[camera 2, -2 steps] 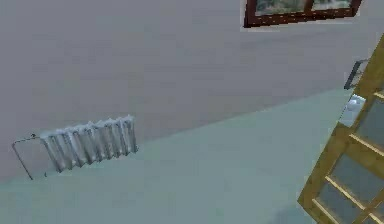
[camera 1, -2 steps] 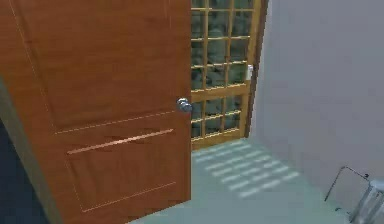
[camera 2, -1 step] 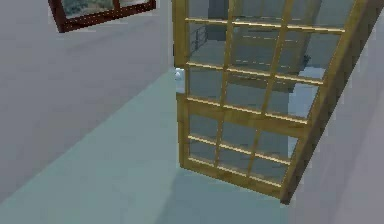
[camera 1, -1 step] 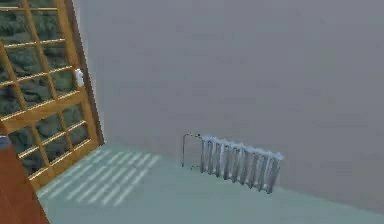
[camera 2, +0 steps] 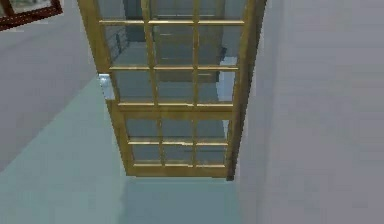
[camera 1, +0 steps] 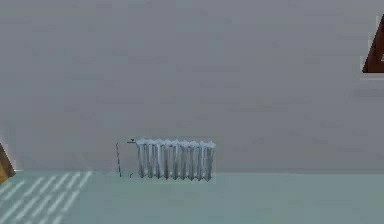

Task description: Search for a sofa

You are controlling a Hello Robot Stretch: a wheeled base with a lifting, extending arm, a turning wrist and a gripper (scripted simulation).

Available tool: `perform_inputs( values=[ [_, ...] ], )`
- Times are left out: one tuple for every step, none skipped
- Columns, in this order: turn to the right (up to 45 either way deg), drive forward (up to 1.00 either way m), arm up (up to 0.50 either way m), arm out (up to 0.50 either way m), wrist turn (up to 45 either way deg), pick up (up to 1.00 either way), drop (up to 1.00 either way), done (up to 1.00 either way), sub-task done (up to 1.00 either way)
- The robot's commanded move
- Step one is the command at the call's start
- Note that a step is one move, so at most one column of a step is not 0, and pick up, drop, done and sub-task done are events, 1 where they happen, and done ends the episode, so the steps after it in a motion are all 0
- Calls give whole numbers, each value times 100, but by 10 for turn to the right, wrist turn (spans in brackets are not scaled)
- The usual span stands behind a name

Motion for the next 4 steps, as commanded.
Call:
perform_inputs(
  values=[
    [0,10,0,0,0,0,0,0,0],
    [-450,0,0,0,0,0,0,0,0],
    [-420,0,0,0,0,0,0,0,0],
    [0,45,0,0,0,0,0,0,0]
  ],
)
